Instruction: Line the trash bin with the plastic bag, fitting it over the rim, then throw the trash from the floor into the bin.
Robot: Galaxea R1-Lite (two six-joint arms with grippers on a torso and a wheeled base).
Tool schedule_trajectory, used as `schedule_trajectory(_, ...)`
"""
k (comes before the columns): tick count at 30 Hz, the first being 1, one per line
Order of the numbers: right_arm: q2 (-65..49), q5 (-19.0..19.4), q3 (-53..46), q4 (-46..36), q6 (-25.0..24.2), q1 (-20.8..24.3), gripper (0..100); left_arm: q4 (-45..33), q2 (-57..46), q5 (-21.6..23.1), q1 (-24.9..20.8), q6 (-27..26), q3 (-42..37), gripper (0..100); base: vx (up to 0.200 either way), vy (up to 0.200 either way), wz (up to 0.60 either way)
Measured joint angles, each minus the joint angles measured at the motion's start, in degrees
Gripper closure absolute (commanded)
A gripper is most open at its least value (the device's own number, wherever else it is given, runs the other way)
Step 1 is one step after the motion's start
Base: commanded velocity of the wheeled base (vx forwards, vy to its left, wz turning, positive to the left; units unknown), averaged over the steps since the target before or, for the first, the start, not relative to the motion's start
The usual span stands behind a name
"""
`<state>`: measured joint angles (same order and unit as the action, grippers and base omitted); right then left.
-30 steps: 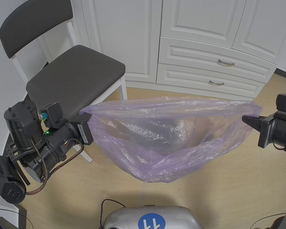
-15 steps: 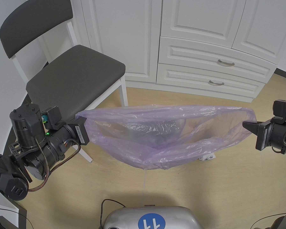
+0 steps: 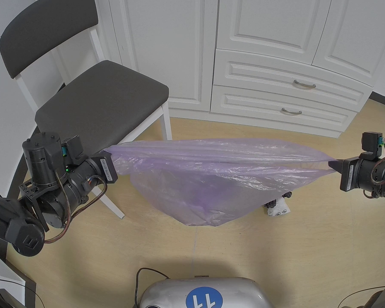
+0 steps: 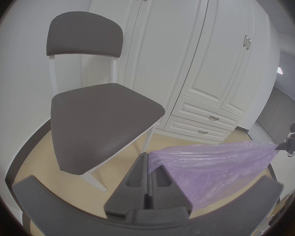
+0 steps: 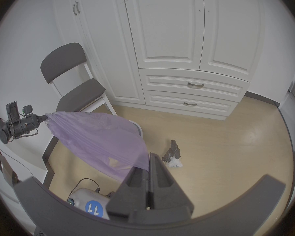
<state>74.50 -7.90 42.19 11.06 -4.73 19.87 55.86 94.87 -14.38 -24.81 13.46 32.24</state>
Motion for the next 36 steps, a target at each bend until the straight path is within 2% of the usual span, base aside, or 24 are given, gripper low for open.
schedule_trajectory(11, 0.59, 0.02, -0.40, 0.02, 1.65, -1.90, 100, 2.88, 0.67, -0.01, 1.19, -0.20, -0.50, 100, 0.000, 0.000, 0.00)
schedule_trajectory(17, -1.27, 0.18, -1.45, -0.09, 4.27, -2.05, 100, 3.29, -0.13, 0.11, 1.90, -0.57, -1.96, 100, 0.000, 0.000, 0.00)
schedule_trajectory(25, -2.56, 0.11, -2.54, -0.13, 5.44, -2.49, 100, 3.29, -0.49, 4.53, 4.36, -0.35, -3.01, 100, 0.000, 0.000, 0.00)
schedule_trajectory(36, -3.55, 0.11, -3.58, -0.06, 7.00, -3.12, 100, 3.47, -1.23, 5.13, 4.75, -0.55, -3.64, 100, 0.000, 0.000, 0.00)
